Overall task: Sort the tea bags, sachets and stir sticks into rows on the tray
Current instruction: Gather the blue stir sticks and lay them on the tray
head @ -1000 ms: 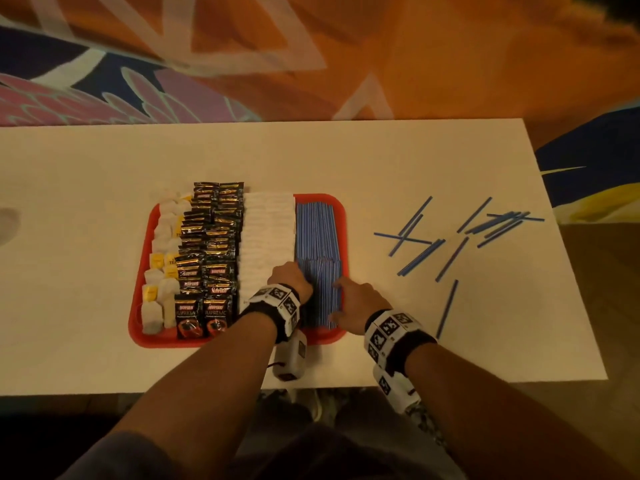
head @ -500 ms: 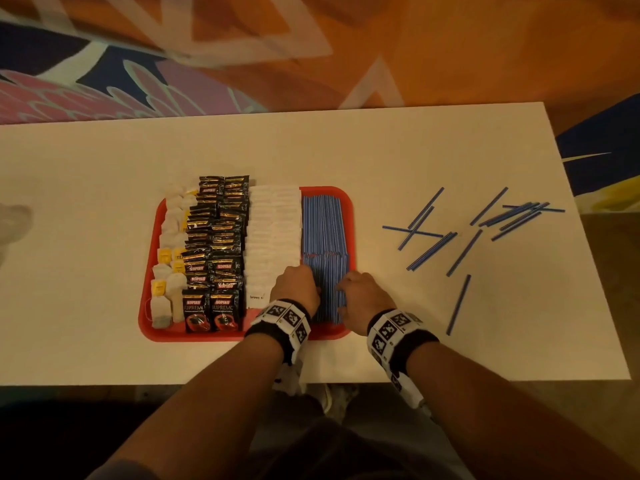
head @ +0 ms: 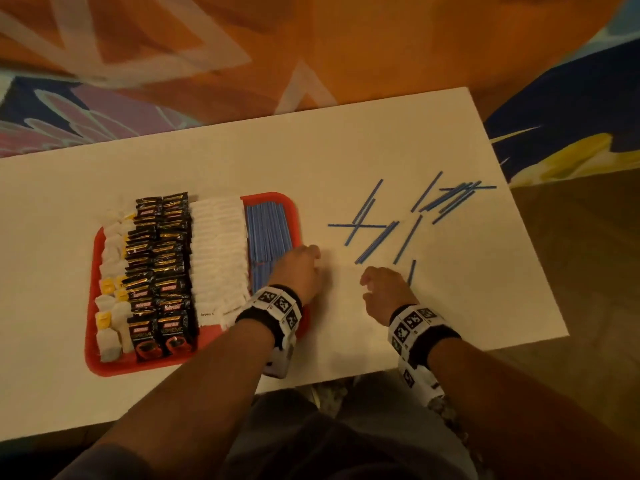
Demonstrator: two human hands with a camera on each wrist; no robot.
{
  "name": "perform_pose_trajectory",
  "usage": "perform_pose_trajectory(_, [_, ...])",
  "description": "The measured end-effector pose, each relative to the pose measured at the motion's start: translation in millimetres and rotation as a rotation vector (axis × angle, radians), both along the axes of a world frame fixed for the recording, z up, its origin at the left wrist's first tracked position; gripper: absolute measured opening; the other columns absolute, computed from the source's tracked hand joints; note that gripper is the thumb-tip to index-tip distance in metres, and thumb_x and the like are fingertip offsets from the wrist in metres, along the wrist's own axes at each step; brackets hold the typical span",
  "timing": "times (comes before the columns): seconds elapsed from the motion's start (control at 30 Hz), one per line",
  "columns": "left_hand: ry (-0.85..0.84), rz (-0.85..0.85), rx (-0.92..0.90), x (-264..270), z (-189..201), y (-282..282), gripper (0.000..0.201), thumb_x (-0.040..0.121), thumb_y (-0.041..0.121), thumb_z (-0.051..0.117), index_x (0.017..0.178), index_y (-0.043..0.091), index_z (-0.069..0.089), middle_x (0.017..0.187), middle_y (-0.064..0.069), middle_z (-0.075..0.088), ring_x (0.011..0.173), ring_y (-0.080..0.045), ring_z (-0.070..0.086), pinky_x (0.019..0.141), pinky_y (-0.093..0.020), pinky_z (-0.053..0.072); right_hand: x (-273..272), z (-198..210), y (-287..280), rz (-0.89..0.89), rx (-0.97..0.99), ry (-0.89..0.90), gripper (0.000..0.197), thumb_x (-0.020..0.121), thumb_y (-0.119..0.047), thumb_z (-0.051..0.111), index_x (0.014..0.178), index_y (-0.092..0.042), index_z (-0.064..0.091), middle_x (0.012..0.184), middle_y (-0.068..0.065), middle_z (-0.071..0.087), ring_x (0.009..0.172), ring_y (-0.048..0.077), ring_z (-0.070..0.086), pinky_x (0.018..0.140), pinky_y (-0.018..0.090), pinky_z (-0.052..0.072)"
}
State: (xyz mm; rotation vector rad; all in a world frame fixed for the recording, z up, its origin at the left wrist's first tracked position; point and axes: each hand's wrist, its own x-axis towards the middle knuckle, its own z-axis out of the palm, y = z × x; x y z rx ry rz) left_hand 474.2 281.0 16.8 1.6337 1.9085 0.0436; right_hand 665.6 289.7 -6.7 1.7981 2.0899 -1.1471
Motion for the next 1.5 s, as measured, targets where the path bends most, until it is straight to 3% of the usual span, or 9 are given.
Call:
perform_pose_trajectory(0.1, [0.040,-0.116,-0.060,15.9,-3.5,33.2,0.057,0.098,0.021,0.056,0.150,0.014,0.035,0.149,-0.011,0.039,0.134,-0.032,0.040,0.110,-0.043,0.037,40.5,-4.9,3.0,-0.002,-0.028,-0.058,0.026,0.089,-0.007,0.058,0.113,-0.018,0.057,0.121,0.003,0.052,0.114,0.022,0.051,0.094,0.029,0.041])
perform_pose_trajectory(0.3, [0.136,-0.155,-0.151,45.1,-18.8,98.2,0.086,0.095,0.034,0.064,0.158,0.015,0.009,0.162,-0.010,0.013,0.144,-0.034,0.020,0.115,-0.042,0.028,85.5,-16.1,0.5,0.096,0.008,-0.039,0.040,0.091,-0.002,0.055,0.126,-0.020,0.058,0.138,0.001,0.045,0.129,0.019,0.042,0.102,0.025,0.036])
perform_pose_trajectory(0.47, [0.205,-0.184,-0.152,73.3,-34.5,117.7,0.073,0.091,0.030,0.068,0.151,0.015,0.029,0.146,-0.013,0.032,0.130,-0.036,0.034,0.107,-0.046,0.039,94.6,-21.9,20.0,0.107,0.113,-0.027,0.029,0.094,-0.010,0.055,0.120,-0.020,0.063,0.127,-0.001,0.053,0.123,0.020,0.045,0.099,0.029,0.042])
perform_pose_trajectory(0.67, [0.106,-0.254,-0.083,119.3,-41.4,104.0,0.056,0.095,0.008,0.051,0.148,0.020,0.039,0.136,-0.012,0.040,0.120,-0.032,0.040,0.104,-0.040,0.042,94.9,-21.6,60.3,0.091,0.208,0.015,0.019,0.095,-0.016,0.057,0.111,-0.018,0.067,0.114,0.000,0.060,0.115,0.022,0.047,0.097,0.031,0.042])
perform_pose_trajectory(0.87, [0.032,-0.071,-0.040,144.7,-34.7,96.4,0.057,0.091,0.037,0.058,0.144,0.021,0.043,0.135,-0.010,0.045,0.121,-0.031,0.044,0.098,-0.043,0.045,93.1,-14.0,95.7,0.073,0.211,0.091,0.020,0.094,-0.012,0.050,0.104,-0.016,0.068,0.104,0.004,0.063,0.105,0.023,0.052,0.089,0.031,0.043])
perform_pose_trajectory(1.0, [0.148,-0.090,-0.107,160.4,-36.3,95.4,0.076,0.082,0.060,0.064,0.142,0.024,0.034,0.134,-0.004,0.040,0.122,-0.027,0.041,0.092,-0.045,0.049,127.9,-11.5,147.0,-0.102,0.274,0.007,0.039,0.090,-0.015,0.061,0.129,-0.019,0.057,0.135,0.002,0.053,0.131,0.024,0.039,0.112,0.035,0.032])
perform_pose_trajectory(1.17, [0.146,-0.100,-0.131,169.9,-39.2,100.7,0.055,0.096,0.030,0.057,0.145,0.022,0.033,0.134,-0.008,0.042,0.122,-0.028,0.043,0.089,-0.042,0.048,160.2,-10.3,199.0,-0.101,0.105,-0.203,0.064,0.095,-0.026,0.060,0.150,-0.034,0.027,0.161,0.002,0.014,0.148,0.032,0.008,0.118,0.050,0.020])
perform_pose_trajectory(1.3, [0.144,-0.168,-0.115,167.1,-40.6,105.9,0.054,0.097,0.014,0.051,0.147,0.027,0.038,0.128,-0.009,0.046,0.114,-0.028,0.049,0.088,-0.042,0.051,153.8,-25.3,195.3,-0.028,0.169,-0.197,0.052,0.094,-0.028,0.060,0.143,-0.033,0.042,0.155,0.001,0.027,0.143,0.031,0.020,0.116,0.048,0.025])
perform_pose_trajectory(1.5, [0.098,-0.129,-0.076,160.0,-44.1,117.1,0.045,0.099,0.014,0.048,0.143,0.024,0.048,0.118,-0.010,0.053,0.107,-0.031,0.055,0.088,-0.042,0.050,129.7,-36.7,160.4,0.036,0.337,-0.056,0.039,0.094,-0.014,0.058,0.131,-0.026,0.059,0.133,-0.001,0.049,0.128,0.026,0.036,0.110,0.036,0.034])
